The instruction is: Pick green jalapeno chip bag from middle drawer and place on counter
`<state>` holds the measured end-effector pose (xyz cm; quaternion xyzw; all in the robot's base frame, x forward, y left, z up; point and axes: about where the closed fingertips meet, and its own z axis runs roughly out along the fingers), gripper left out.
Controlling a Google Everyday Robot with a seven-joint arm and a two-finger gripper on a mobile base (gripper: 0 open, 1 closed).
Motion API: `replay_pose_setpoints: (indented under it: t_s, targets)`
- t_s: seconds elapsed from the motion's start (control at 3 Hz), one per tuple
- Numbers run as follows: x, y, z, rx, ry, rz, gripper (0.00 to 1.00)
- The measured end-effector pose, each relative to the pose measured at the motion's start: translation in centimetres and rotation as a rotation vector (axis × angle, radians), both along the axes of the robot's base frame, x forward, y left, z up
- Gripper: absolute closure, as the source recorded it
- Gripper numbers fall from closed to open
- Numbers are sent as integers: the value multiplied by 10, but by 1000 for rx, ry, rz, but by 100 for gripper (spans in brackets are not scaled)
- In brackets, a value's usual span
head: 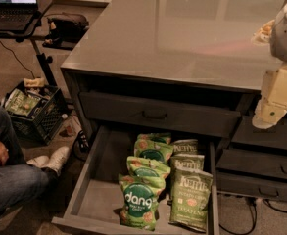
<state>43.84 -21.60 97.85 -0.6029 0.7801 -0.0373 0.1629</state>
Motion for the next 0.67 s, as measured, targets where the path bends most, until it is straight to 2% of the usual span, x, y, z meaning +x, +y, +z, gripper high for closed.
replay_pose_setpoints:
  t_s: [0.33,0.67]
  targets:
    - [-1,0,-3,8,-1,-4,0]
    - [-3,-4,-32,-4,2,-26,0]
